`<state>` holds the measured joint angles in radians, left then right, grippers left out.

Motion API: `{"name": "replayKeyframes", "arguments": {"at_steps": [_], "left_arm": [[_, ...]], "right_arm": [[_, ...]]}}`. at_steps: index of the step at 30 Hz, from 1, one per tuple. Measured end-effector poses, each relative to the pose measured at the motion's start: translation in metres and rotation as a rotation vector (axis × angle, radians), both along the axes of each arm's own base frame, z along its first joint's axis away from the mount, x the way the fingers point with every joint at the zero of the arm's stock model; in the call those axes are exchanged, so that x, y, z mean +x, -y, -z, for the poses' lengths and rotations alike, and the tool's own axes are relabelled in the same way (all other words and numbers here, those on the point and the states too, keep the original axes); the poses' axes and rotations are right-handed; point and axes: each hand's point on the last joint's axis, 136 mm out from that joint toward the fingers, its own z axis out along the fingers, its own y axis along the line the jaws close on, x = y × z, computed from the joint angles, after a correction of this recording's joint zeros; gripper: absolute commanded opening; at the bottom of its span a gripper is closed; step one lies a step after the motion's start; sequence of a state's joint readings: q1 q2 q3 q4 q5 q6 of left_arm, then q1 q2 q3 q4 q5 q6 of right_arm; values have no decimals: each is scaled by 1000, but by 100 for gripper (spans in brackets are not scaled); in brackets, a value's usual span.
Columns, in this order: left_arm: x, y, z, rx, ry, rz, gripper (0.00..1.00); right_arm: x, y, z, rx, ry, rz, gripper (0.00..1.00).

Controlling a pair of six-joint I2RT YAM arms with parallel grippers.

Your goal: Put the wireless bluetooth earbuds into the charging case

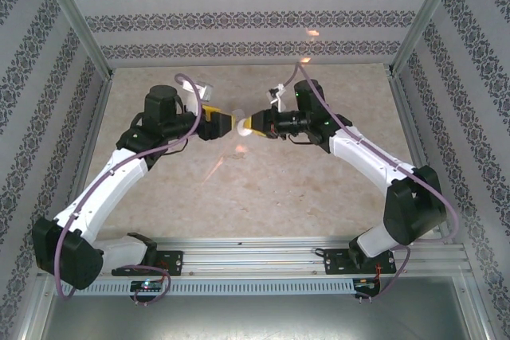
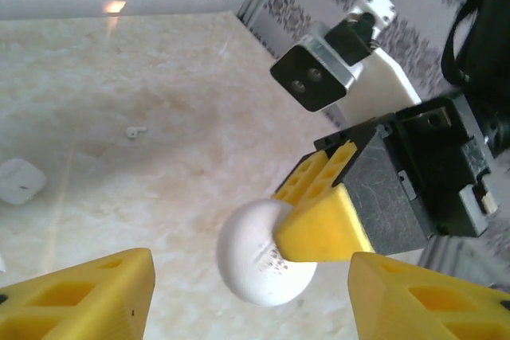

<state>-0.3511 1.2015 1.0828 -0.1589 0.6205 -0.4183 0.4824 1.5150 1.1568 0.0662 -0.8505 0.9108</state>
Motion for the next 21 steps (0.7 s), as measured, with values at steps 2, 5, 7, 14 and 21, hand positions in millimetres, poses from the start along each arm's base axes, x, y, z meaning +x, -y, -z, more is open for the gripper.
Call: {"name": "replayKeyframes", "arguments": {"at_steps": [2, 5, 7, 14, 21], "left_arm": [[-1, 0, -4, -81, -53, -26, 60], [-1, 1, -11, -181, -111, -37, 60], [0, 2, -18, -243, -135, -33, 58], [4, -2, -48, -414, -151, 10, 47], [4, 3, -48, -433, -177, 56, 47]], "right_arm": [[7, -2, -15, 44, 44, 23, 1], [13, -5, -33, 96, 91, 49, 1], [15, -7, -44, 128, 120, 60, 1], [14, -12, -73, 223, 174, 60, 1], [7, -16, -87, 262, 194, 54, 1]]}}
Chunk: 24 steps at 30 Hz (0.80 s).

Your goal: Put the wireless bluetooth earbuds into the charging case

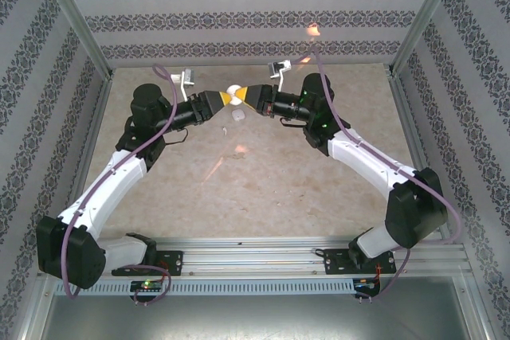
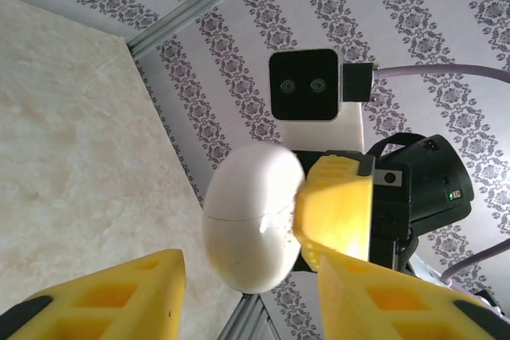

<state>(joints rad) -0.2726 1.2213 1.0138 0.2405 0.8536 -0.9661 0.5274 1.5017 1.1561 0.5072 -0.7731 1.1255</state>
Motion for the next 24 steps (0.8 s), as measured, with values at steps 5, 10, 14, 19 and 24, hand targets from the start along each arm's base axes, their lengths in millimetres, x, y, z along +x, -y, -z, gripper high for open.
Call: {"name": "replayKeyframes", "arguments": {"at_steps": [5, 10, 14, 19, 24], "left_arm": [[4, 6, -10, -26, 31, 38, 36], [8, 10, -28, -62, 84, 66, 28], [7, 9, -30, -71, 84, 76, 16], [4, 8, -35, -86, 105, 79, 4], [-5, 6, -37, -70, 158, 79, 0]], "right_arm": [[-1, -2, -15, 21, 10, -2, 1], [1, -1, -25, 41, 29, 12, 1], [1, 0, -28, 48, 41, 13, 2], [-1, -1, -33, 55, 57, 3, 27], [-7, -5, -29, 14, 61, -13, 40]]}}
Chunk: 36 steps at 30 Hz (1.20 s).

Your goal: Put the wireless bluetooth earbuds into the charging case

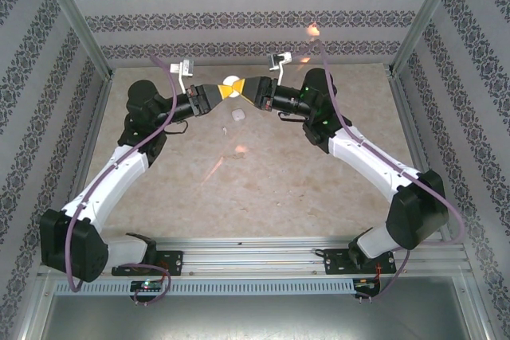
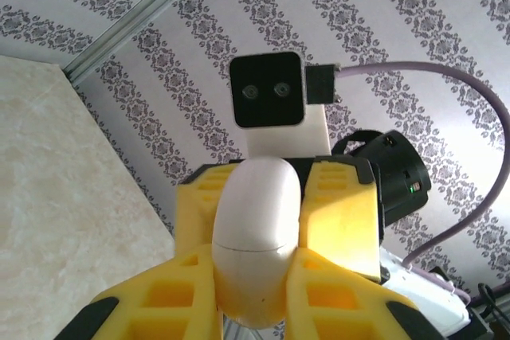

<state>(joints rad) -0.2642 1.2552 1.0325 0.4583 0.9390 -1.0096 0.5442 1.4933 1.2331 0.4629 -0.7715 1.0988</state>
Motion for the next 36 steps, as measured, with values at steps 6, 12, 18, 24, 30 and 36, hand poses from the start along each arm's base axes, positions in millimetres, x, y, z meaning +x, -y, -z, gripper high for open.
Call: {"name": "replayKeyframes", "arguments": {"at_steps": [6, 12, 18, 24, 30, 36], "left_arm": [[-18, -1, -9, 40, 128, 25, 0], [-35, -4, -12, 71, 231, 31, 0], [-44, -6, -8, 95, 288, 25, 0], [-63, -12, -12, 165, 398, 6, 0], [-69, -18, 6, 290, 466, -23, 0], [-75, -26, 16, 399, 549, -76, 0]], "right_arm": [[-15, 4, -6, -61, 27, -18, 41], [-28, 3, -14, -78, 39, -69, 42], [-28, 0, -14, -103, 18, -93, 42], [-28, 0, -5, -132, -14, -97, 42], [-32, 1, 6, -177, -42, -107, 45], [-31, 8, 12, -204, -64, -95, 45]]}}
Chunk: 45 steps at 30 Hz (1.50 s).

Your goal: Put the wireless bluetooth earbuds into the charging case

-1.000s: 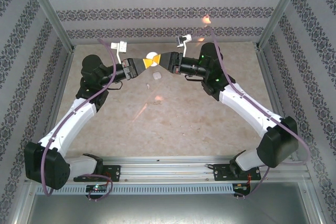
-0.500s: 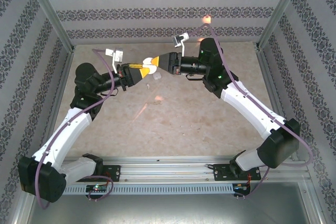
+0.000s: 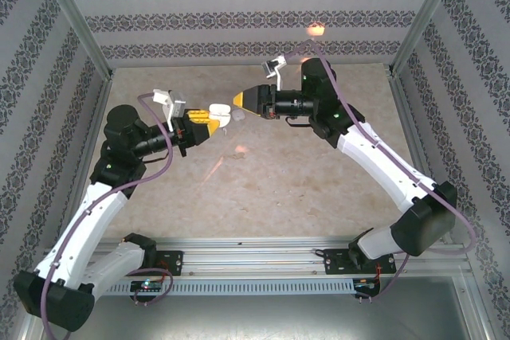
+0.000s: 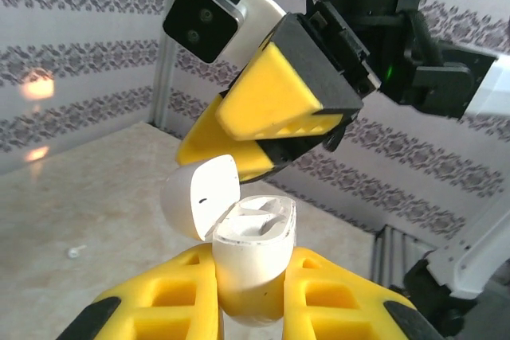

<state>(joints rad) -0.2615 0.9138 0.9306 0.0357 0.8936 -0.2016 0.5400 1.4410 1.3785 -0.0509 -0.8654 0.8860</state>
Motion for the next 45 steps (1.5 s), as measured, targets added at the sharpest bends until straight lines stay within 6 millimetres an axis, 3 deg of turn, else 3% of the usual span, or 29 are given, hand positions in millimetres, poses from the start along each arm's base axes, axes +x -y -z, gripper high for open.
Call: {"name": "replayKeyframes", "arguments": {"at_steps": [5, 11, 14, 17, 21, 24, 32, 40, 45], "left_arm": [[-3, -9, 19, 69, 35, -64, 0], [-5, -19, 46, 130, 12, -120, 0], [-8, -22, 55, 147, 1, -135, 0], [-10, -25, 62, 159, -14, -151, 0], [-13, -28, 71, 174, -33, -168, 0], [-15, -30, 75, 182, -43, -176, 0], [-16, -34, 92, 210, -76, -190, 0], [-16, -34, 110, 225, -116, -186, 0], [-16, -33, 116, 231, -132, -185, 0]], "right_arm": [[-2, 11, 7, -59, 0, 28, 43], [19, 11, 34, -190, -28, 88, 39], [42, -2, 65, -274, -71, 102, 36], [65, -16, 109, -377, -138, 123, 33], [91, -35, 172, -554, -216, 160, 33], [106, -49, 203, -674, -222, 180, 35], [134, -74, 257, -894, -183, 218, 37], [144, -70, 303, -1012, -190, 244, 41], [150, -69, 317, -1037, -186, 261, 42]]}}
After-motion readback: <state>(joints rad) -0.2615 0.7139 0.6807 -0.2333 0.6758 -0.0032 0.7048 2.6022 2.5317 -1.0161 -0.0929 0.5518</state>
